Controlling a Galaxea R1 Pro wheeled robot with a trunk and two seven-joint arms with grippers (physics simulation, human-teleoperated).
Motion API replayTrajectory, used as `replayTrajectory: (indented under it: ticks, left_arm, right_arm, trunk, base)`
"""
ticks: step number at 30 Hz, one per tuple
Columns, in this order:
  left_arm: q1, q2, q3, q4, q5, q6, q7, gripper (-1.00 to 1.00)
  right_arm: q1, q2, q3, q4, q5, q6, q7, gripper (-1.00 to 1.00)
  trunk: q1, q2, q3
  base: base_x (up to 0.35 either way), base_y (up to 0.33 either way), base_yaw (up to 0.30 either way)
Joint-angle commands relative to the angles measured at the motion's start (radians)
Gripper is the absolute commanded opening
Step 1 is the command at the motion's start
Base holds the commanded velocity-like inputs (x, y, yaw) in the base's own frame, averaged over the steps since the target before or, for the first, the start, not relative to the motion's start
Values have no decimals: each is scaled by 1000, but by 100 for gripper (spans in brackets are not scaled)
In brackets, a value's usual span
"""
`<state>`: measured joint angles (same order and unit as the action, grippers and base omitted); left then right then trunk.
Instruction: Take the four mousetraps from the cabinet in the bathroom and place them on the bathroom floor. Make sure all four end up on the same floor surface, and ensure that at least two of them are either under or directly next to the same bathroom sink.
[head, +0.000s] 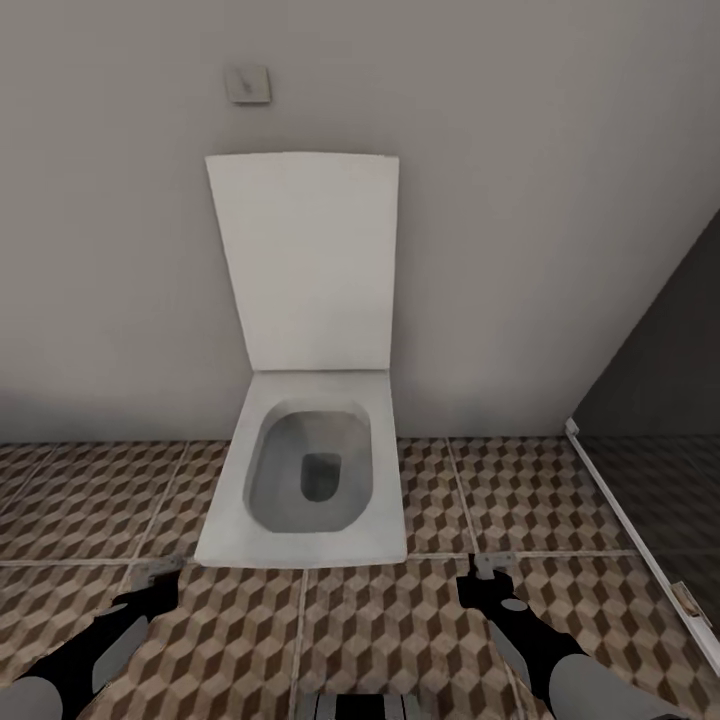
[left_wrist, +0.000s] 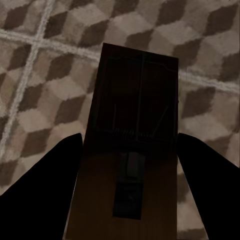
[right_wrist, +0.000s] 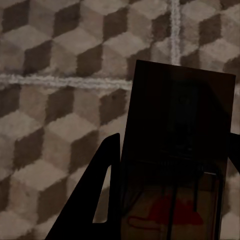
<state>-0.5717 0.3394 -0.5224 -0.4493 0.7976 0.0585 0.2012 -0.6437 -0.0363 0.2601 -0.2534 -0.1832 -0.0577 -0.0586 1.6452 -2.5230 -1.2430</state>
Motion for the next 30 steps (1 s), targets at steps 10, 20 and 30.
replayTrajectory:
  ticks: [10,20,30]
  left_arm:
    - [0,11,28,-3,6,0,2,-100]
    - [0,16,35,-3,6,3,7,-100]
    - [0,16,36,-2,6,3,7,-100]
  right_arm:
    - [-1,-1,9,0,-12,-4,-3,-100]
    - [-1,-1,10,0,-12,-4,-3,-100]
    - [-1,-1,9,0,-10,-5,-3,-100]
  trunk:
    - [0,0,-1]
    - [0,0,-1]
    - [0,0,-1]
  base:
    - [0,0,0]
    - [28,73,0]
    - [147,255,0]
